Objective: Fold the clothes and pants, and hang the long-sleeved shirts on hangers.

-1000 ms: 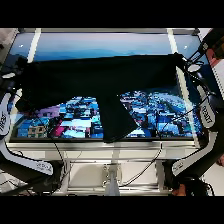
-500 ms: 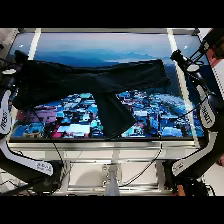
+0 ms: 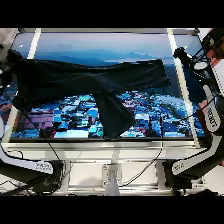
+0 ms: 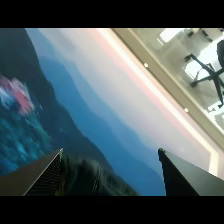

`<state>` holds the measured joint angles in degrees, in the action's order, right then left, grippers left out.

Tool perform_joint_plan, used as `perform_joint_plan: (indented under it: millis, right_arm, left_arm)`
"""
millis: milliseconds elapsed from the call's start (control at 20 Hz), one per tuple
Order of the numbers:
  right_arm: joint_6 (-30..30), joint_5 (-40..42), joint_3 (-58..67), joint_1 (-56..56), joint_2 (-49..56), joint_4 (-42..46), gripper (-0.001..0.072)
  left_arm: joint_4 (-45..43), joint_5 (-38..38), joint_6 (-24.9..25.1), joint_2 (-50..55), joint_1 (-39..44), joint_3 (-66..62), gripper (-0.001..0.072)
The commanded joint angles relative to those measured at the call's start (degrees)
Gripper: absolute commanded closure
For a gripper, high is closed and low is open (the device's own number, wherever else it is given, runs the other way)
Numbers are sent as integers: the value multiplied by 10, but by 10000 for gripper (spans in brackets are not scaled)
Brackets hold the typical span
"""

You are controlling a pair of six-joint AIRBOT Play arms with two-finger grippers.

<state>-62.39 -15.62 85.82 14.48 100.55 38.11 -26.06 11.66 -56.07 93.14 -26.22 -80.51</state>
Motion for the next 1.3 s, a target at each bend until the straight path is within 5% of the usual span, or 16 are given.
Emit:
perform_joint_plan:
  millis: [0, 350, 550, 750, 1250]
  right_arm:
    - [0, -97, 0, 36, -23, 27, 21]
    - [-1, -387, 0, 112, -49, 30, 21]
    - [-2, -506, 0, 106, -49, 41, 22]
    - [-9, -573, 0, 97, -49, 41, 22]
    - [-62, -579, 0, 96, -49, 38, 22]
  left_arm:
    - [-165, 130, 0, -68, -69, 0, 10]
    - [-460, 468, 0, -146, -224, 1, 27]
    - [-449, 652, 0, -82, -317, 13, 31]
    - [-293, 662, 71, -21, -378, 45, 31]
    - [-140, 573, 191, 93, -333, 57, 35]
